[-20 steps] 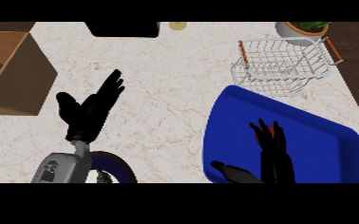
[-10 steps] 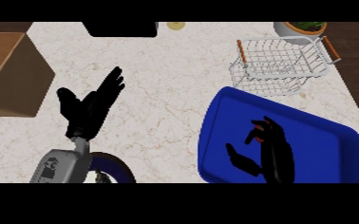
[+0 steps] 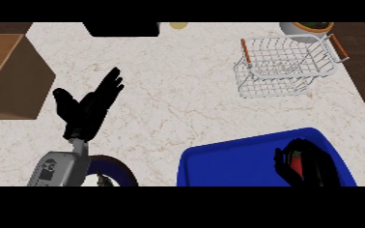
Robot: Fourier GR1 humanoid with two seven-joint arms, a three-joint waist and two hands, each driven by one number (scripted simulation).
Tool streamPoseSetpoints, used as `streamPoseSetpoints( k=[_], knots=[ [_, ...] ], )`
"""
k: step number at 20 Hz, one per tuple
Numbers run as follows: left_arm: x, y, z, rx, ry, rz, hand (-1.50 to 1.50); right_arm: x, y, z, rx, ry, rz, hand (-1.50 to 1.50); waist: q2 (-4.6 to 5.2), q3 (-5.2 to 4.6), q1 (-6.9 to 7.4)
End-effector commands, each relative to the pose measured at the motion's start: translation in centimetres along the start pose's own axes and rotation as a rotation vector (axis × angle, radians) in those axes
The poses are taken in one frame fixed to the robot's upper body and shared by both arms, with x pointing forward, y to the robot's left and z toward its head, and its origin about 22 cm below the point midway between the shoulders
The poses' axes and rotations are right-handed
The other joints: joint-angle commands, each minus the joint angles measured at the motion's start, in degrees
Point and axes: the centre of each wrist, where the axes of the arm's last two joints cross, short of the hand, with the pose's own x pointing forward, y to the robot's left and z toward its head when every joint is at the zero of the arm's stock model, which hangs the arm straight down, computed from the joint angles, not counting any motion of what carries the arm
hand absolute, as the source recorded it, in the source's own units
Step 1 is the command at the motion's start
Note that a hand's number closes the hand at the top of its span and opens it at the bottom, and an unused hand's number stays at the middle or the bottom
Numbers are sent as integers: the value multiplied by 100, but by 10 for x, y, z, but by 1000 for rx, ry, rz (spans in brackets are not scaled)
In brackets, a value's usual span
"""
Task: Pick the tomato from the tray and place it in the tiered basket
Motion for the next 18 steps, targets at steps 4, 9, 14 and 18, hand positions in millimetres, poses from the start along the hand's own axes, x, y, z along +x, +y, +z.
streamPoseSetpoints(
  k=[4,9,14,18],
  knots=[
    [-10,3,-3,24,7,4,0,-67,-124,-13,137,63,77,150,12,16,-99],
    [-12,6,11,21,0,-7,0,-39,-184,2,47,30,-118,150,-19,11,-120],
    [-1,6,10,44,20,14,0,-21,-258,17,-124,-79,-142,150,-36,15,-156],
    [3,7,4,10,8,-2,0,1,-295,26,-212,-120,-153,150,-2,19,-74]
  ],
)
